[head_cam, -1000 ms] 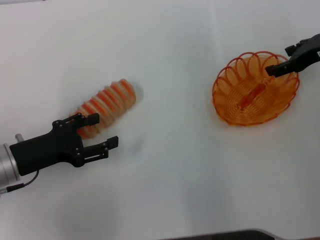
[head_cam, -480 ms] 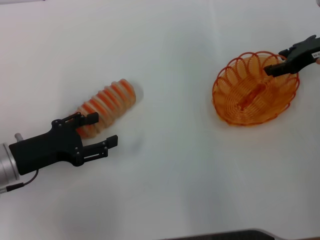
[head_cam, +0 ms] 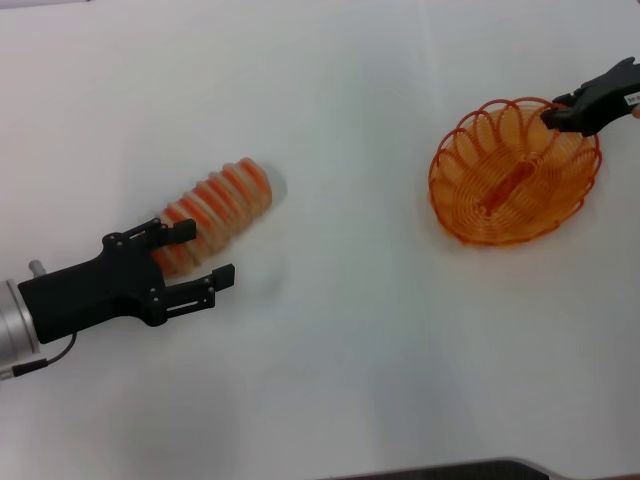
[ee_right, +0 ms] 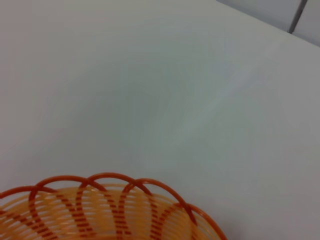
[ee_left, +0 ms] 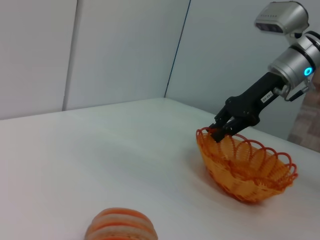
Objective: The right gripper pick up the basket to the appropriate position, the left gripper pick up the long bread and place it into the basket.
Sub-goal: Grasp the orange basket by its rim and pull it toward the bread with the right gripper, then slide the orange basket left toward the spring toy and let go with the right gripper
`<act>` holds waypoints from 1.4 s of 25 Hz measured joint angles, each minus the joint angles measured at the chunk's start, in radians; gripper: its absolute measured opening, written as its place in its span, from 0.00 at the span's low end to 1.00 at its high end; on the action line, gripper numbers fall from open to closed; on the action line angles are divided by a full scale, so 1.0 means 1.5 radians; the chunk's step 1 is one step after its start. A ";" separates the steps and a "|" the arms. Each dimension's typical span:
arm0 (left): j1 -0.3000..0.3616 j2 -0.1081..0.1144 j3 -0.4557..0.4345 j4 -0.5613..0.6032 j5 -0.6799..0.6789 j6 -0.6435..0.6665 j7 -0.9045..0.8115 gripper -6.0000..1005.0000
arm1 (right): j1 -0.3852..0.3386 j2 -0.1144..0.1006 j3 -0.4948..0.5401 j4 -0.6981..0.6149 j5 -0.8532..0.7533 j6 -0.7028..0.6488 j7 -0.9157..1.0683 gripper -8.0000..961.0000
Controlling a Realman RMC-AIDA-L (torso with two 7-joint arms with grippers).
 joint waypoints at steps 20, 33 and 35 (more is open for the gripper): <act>-0.006 0.004 -0.003 -0.002 0.000 -0.009 0.000 0.82 | 0.000 -0.003 0.004 0.004 0.017 -0.004 0.003 0.08; -0.007 0.004 -0.003 -0.004 0.000 -0.009 0.000 0.81 | -0.024 -0.020 0.019 0.007 0.128 -0.053 0.013 0.07; -0.007 0.004 -0.003 -0.002 0.000 -0.009 0.000 0.81 | -0.029 -0.020 0.024 0.008 0.142 -0.057 0.014 0.07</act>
